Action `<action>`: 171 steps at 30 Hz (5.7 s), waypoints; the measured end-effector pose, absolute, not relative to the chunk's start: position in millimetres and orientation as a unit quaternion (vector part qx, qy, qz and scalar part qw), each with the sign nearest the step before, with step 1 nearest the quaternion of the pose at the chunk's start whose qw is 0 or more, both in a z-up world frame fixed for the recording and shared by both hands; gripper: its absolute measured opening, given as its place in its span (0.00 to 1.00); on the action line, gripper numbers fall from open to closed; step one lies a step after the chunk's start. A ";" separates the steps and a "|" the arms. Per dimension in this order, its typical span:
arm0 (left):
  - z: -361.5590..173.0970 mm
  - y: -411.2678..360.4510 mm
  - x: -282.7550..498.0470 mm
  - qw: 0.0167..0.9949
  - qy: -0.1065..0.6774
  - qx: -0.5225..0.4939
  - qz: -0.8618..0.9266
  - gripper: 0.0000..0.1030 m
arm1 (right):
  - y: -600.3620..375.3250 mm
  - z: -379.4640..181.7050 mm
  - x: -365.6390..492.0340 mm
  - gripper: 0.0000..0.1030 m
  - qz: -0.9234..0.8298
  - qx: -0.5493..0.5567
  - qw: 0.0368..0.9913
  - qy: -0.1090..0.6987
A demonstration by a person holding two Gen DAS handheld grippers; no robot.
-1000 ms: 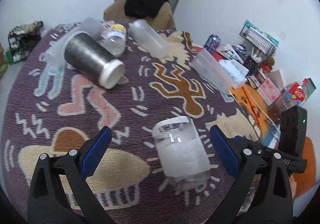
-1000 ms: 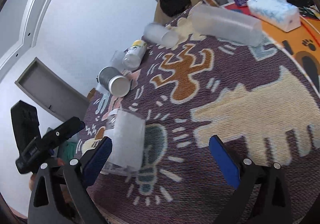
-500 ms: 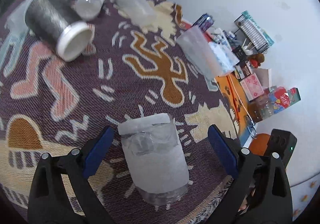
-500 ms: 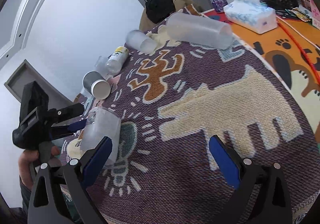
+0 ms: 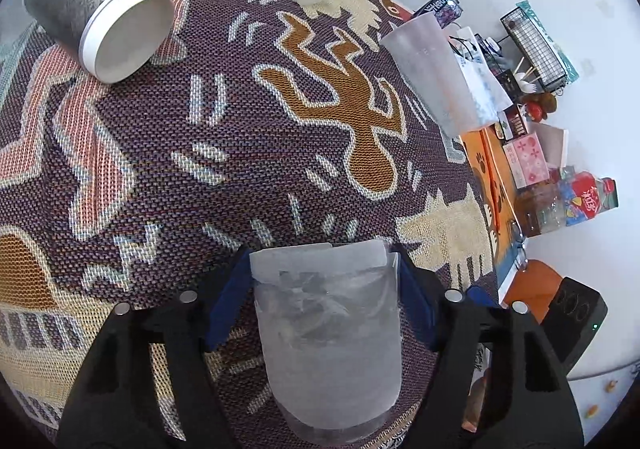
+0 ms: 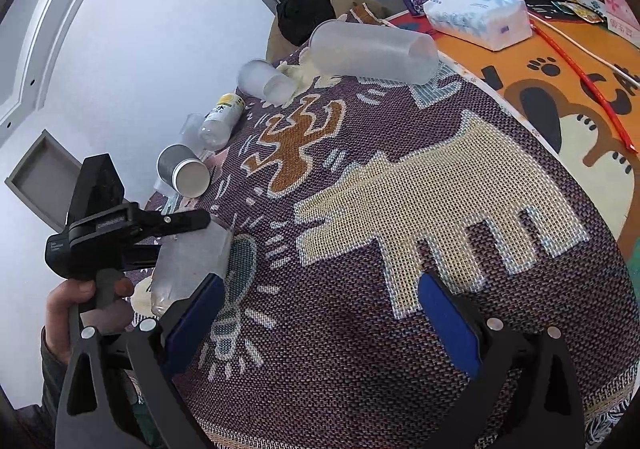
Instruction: Flip cup upright
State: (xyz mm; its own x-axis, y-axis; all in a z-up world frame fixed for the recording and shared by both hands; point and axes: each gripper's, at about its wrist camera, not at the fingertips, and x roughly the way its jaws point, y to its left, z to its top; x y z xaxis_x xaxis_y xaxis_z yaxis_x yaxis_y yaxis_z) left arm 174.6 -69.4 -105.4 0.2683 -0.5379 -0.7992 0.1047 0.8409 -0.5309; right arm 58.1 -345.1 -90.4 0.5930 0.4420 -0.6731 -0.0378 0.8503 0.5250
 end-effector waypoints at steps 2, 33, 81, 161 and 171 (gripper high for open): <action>-98.0 -69.2 170.3 0.783 0.557 -0.183 -0.206 0.65 | -345.7 -90.1 57.4 0.92 0.139 0.236 0.861 0.429; -19.8 -117.8 98.9 0.947 0.263 0.050 -0.177 0.63 | -331.5 -67.9 50.0 0.92 0.135 0.166 0.893 0.397; 1.5 -67.0 24.8 0.953 0.266 -0.011 -0.147 0.95 | -309.2 -30.9 25.2 0.93 0.157 0.134 0.913 0.352; -0.1 -6.9 -41.7 0.967 0.249 -0.025 -0.057 0.95 | -277.5 -13.8 -8.6 0.93 0.172 0.093 0.930 0.312; 0.1 -5.8 -42.3 0.966 0.250 -0.028 -0.059 0.95 | -277.4 -13.6 -9.0 0.93 0.172 0.092 0.930 0.311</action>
State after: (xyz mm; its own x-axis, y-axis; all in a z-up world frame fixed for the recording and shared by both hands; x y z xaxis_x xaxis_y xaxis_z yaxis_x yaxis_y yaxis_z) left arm -42.3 -5.8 0.1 0.8678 -0.1272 -0.4804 0.0989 0.9916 -0.0839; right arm -9.0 -277.4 -13.6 0.7474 0.3772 -0.5469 -0.2632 0.9240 0.2775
